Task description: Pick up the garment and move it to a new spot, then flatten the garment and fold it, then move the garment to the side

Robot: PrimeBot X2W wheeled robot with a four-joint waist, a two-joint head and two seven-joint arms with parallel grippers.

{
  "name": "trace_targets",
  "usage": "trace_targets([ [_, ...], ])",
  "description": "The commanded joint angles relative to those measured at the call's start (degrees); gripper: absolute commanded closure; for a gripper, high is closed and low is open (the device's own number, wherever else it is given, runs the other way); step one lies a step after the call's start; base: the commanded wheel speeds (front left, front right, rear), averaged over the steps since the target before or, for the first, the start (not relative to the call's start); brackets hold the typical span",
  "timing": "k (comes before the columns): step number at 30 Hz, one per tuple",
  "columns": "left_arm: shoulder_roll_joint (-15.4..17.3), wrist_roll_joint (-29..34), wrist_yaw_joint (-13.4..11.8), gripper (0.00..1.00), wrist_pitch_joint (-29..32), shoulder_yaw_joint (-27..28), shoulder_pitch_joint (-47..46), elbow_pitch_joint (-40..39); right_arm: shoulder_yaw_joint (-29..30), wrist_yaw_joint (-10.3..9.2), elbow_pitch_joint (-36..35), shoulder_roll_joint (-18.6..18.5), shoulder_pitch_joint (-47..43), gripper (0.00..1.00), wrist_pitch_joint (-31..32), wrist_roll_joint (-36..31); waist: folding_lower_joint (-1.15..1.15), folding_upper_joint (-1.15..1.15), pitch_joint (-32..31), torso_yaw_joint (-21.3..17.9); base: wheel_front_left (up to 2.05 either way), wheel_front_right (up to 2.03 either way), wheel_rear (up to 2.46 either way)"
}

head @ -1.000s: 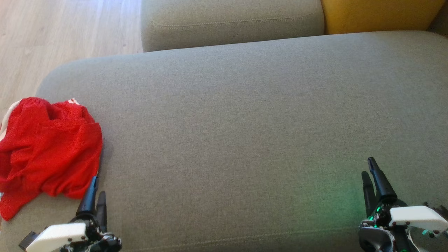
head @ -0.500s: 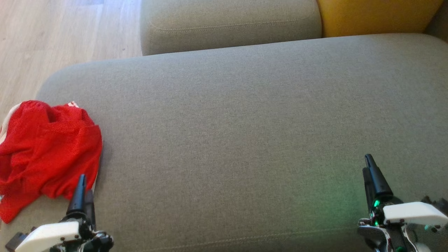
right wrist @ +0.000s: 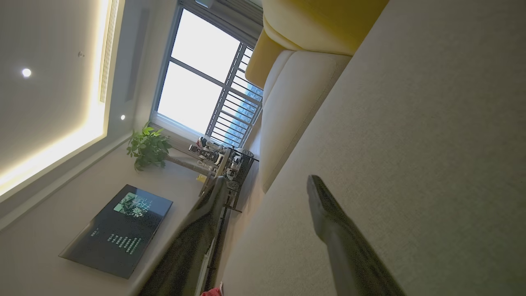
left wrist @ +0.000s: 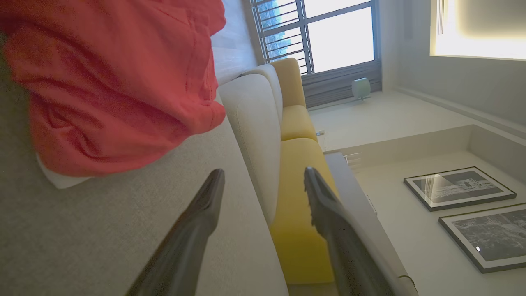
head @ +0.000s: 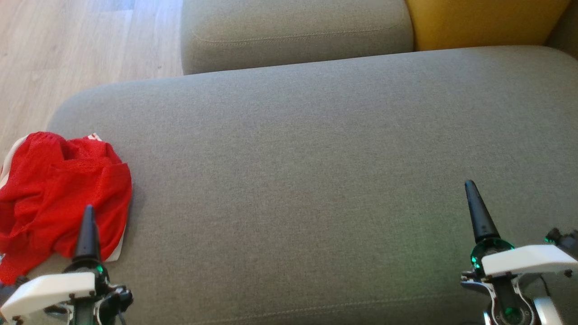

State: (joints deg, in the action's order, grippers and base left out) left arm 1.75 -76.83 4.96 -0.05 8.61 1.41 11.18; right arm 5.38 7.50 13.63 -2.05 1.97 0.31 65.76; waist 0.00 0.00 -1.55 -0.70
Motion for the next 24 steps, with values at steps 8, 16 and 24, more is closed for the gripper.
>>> trace_targets([
  [8,0.7,6.7,-1.7,0.0,-1.6,1.7,-2.9,-8.0,-1.3,0.0,-7.0,-0.5,4.6,0.0,-1.9,-10.3,0.0,0.0,-0.1,-0.2,0.0,0.0,0.0],
  [16,0.7,17.5,-3.5,0.0,-3.0,-0.5,-2.6,-13.2,-3.7,0.0,-10.0,-0.5,5.2,0.0,-3.2,-19.1,0.0,0.0,-0.3,-0.3,0.0,0.0,0.0],
  [24,1.3,32.0,-5.4,0.0,-4.3,-6.3,-1.2,-15.9,-5.9,0.0,-10.8,-0.6,4.7,0.0,-4.6,-27.7,0.0,0.0,-0.6,-0.6,0.0,0.0,0.0],
])
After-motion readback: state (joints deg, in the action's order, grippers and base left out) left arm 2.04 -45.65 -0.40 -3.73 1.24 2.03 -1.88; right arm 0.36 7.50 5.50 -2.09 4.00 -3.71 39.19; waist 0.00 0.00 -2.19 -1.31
